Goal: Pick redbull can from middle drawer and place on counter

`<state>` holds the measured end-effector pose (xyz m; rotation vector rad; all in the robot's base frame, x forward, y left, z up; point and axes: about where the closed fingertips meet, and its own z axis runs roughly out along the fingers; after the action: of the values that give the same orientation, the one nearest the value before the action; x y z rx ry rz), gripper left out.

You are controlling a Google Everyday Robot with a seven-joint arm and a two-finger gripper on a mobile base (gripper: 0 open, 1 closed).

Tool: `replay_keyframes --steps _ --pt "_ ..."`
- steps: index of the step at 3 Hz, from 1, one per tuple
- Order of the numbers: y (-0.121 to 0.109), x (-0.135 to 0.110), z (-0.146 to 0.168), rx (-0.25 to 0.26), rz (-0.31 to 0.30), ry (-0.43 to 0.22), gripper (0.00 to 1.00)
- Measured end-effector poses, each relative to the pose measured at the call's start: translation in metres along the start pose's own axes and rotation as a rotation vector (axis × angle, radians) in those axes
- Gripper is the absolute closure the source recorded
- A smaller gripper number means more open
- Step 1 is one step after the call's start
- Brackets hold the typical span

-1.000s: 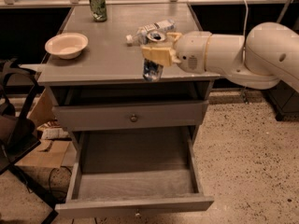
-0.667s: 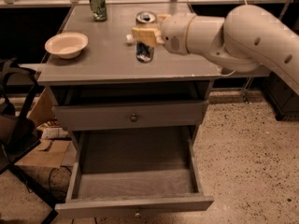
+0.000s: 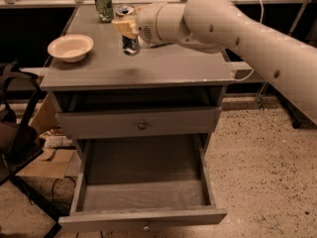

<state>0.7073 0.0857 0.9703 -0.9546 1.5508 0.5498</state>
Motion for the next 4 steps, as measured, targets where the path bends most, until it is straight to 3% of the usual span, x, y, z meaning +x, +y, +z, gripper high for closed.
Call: replay_keyframes --steps 1,2,3,4 --pt "-0.009 0.01 0.035 -0.01 0.001 0.027 1.0" --pt "-0.016 0.037 0.062 -0.022 0.029 0.034 1.0" --pt "-0.021 0.073 0.075 -0.039 0.096 0.05 0.97" --pt "-0.021 0.073 0.075 -0.04 0.096 0.05 0.73"
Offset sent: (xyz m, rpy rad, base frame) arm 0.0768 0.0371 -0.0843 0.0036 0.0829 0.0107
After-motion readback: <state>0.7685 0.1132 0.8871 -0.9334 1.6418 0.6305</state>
